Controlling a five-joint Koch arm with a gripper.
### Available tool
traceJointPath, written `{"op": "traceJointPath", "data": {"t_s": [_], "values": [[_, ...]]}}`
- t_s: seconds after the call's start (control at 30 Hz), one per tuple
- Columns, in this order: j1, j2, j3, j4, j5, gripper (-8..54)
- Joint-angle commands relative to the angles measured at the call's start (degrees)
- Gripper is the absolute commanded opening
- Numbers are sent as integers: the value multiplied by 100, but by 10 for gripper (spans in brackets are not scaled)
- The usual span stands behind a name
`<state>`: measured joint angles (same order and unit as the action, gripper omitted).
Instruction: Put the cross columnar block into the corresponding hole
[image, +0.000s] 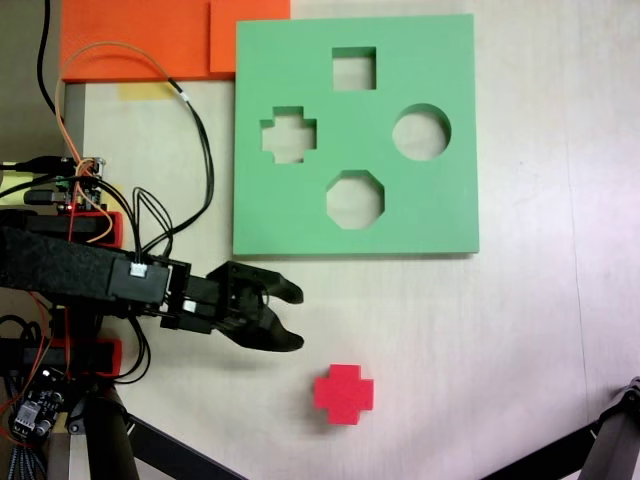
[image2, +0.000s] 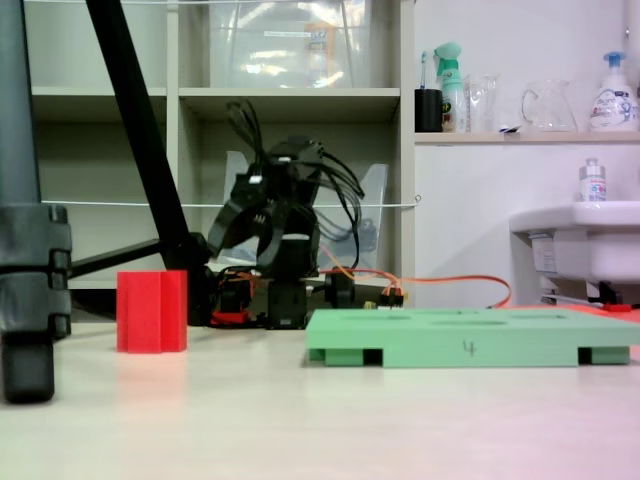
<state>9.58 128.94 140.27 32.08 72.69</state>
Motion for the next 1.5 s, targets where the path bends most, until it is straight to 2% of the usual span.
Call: {"op": "traceJointPath", "data": {"t_s": [0.0,0.1,0.17,0.2,0.27,0.3,0.43,0.5,0.87,1.47], "values": [[0,396,-721,1063,448,234],[44,299,-1441,1661,747,235],[246,-272,-2505,2804,589,252],[272,-554,-2988,3270,475,287],[308,-976,-3639,3797,378,432],[308,-1125,-3788,3876,378,456],[756,-1872,-4228,4017,439,464],[853,-2487,-4641,4184,334,523],[1081,-4148,-5537,4289,-290,523],[1389,-5467,-6056,4096,-325,522]]}}
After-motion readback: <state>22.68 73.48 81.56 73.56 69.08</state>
